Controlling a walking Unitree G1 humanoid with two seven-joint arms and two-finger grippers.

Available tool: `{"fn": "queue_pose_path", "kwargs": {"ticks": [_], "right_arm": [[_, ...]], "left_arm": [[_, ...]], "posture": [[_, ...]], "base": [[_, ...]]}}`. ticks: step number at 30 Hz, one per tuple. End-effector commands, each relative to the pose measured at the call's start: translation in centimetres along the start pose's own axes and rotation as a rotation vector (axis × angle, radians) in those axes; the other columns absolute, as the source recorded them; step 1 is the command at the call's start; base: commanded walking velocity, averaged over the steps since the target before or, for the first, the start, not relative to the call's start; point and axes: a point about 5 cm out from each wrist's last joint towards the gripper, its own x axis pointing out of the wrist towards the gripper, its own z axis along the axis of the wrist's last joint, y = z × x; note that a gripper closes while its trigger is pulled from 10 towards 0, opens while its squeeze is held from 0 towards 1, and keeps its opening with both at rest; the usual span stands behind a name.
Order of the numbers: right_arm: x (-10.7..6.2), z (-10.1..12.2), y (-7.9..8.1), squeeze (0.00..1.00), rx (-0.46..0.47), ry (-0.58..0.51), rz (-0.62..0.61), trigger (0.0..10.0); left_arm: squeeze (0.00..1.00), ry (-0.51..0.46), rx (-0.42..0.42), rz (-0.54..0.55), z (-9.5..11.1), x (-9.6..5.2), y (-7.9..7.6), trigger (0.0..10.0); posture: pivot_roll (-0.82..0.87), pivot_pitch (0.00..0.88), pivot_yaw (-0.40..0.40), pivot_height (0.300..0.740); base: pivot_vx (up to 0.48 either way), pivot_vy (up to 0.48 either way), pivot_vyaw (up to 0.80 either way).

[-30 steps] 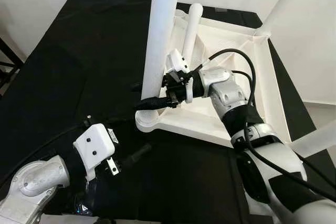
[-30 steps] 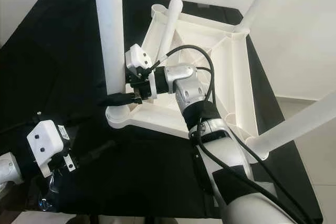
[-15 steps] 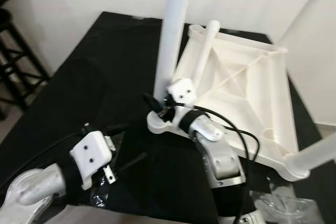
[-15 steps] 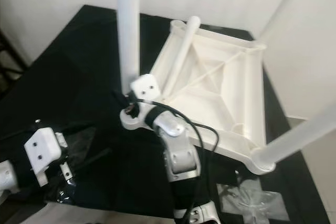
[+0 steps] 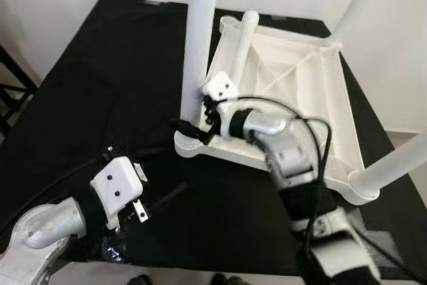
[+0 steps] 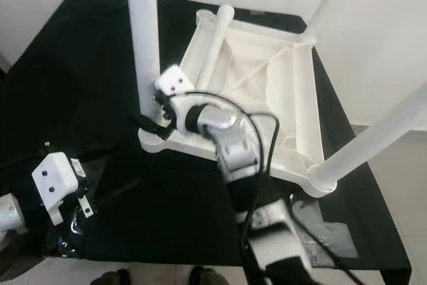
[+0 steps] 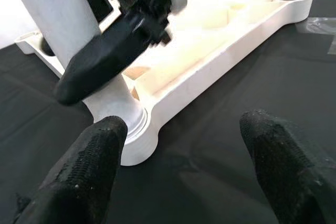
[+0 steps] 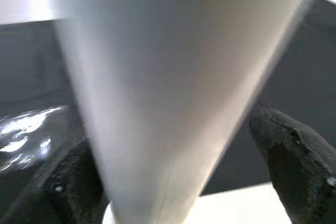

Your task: Building children table

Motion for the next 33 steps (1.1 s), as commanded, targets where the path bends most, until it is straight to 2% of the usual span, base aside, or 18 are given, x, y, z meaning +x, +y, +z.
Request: {"fn": "queue_pose_path", "kwargs": {"ticks": [1, 3, 4, 6, 7, 9, 16, 21, 22, 23, 24, 26, 33], "right_arm": [[-0.6, 0.7, 0.5, 0.00, -0.103, -0.043, 0.211, 10.0], [-1.2, 0.8, 0.7, 0.00, -0.158, -0.043, 0.331, 10.0], [-1.2, 0.8, 0.7, 0.00, -0.158, -0.043, 0.331, 10.0], [-1.5, 0.1, 0.5, 0.00, -0.307, 0.062, 0.463, 10.0], [-1.5, 0.1, 0.5, 0.00, -0.307, 0.062, 0.463, 10.0], [-0.6, 0.4, 0.0, 0.00, -0.375, 0.113, 0.490, 10.0], [1.5, 1.3, -0.7, 0.00, -0.340, 0.074, 0.442, 10.0], [2.2, 1.4, -1.0, 0.00, -0.299, 0.044, 0.419, 10.0], [2.4, 1.3, -1.2, 0.00, -0.269, 0.024, 0.408, 8.1], [2.4, 1.3, -1.2, 0.00, -0.269, 0.024, 0.408, 8.1], [2.5, 1.1, -1.4, 0.00, -0.237, 0.009, 0.393, 0.3], [2.4, 0.7, -1.5, 0.00, -0.203, -0.003, 0.387, 0.0], [2.0, -0.2, -1.7, 0.00, -0.130, -0.054, 0.362, 0.0]], "left_arm": [[0.00, 0.007, -0.005, -0.020, -0.2, 0.1, -0.4, 10.0], [0.00, 0.006, -0.005, -0.021, -0.2, 0.1, -0.4, 10.0], [0.00, 0.006, -0.005, -0.021, -0.2, 0.1, -0.4, 10.0], [0.00, 0.005, -0.004, -0.022, -0.1, 0.2, -0.5, 10.0], [0.00, 0.005, -0.004, -0.022, -0.1, 0.2, -0.5, 10.0], [0.00, 0.009, -0.001, -0.021, 0.1, 0.1, -0.6, 10.0], [0.00, 0.012, 0.000, -0.022, 0.2, -0.1, -0.7, 10.0], [0.00, 0.015, -0.001, -0.024, 0.3, -0.2, -0.7, 10.0], [0.00, 0.016, -0.002, -0.024, 0.3, -0.3, -0.8, 10.0], [0.00, 0.016, -0.002, -0.024, 0.3, -0.3, -0.8, 10.0], [0.00, 0.017, -0.003, -0.025, 0.3, -0.3, -0.8, 10.0], [0.00, 0.018, -0.004, -0.025, 0.3, -0.3, -0.8, 10.0], [0.00, 0.019, -0.008, -0.026, 0.2, -0.3, -0.8, 10.0]], "posture": [[0.13, 0.238, -0.151, 0.740], [0.13, 0.238, -0.151, 0.740], [0.13, 0.238, -0.151, 0.740], [0.14, 0.248, -0.160, 0.740], [0.14, 0.248, -0.160, 0.740], [0.15, 0.256, -0.161, 0.740], [0.16, 0.271, -0.161, 0.740], [0.17, 0.277, -0.162, 0.740], [0.17, 0.278, -0.162, 0.740], [0.17, 0.278, -0.162, 0.740], [0.17, 0.278, -0.162, 0.740], [0.17, 0.282, -0.161, 0.740], [0.16, 0.279, -0.161, 0.740]], "base": [[0.000, 0.000, 0.00], [0.000, 0.000, 0.00], [0.000, 0.000, 0.00], [0.000, 0.000, 0.00], [0.000, 0.000, 0.00], [0.000, 0.000, 0.00], [0.000, 0.000, 0.00], [0.000, 0.000, 0.00], [0.000, 0.000, 0.00], [0.000, 0.000, 0.00], [0.000, 0.000, 0.00], [0.000, 0.000, 0.00], [0.000, 0.000, 0.00]]}}
